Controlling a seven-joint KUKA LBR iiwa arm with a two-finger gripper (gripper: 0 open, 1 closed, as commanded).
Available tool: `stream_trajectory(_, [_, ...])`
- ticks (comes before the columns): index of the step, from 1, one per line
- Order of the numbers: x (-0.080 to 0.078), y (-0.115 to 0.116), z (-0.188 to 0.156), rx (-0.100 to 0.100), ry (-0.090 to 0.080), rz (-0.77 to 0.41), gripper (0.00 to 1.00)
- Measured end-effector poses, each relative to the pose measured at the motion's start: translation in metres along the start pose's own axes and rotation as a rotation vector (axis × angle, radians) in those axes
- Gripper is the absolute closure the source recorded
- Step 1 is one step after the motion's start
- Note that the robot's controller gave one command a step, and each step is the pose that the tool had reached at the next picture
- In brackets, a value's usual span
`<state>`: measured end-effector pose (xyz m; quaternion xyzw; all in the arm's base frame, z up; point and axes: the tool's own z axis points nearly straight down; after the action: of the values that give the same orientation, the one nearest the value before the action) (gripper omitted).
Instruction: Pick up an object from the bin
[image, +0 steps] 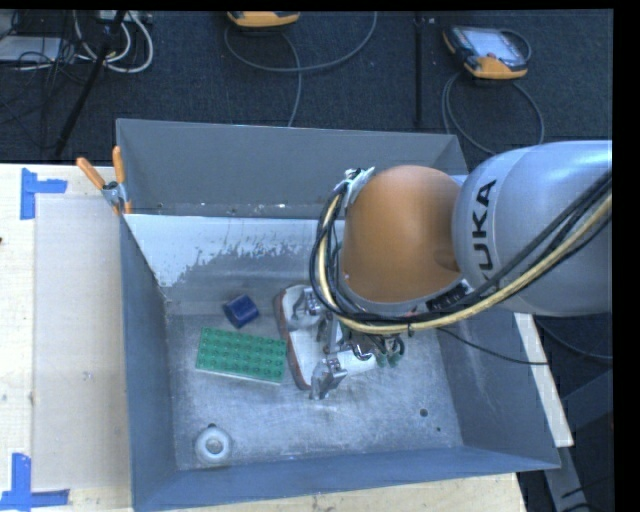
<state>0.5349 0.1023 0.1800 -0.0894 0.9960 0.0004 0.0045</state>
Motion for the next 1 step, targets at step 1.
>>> stream_trajectory(1, [0.0102,-0.0281,0.1038,-0.003,0.002,-0.051,0.0])
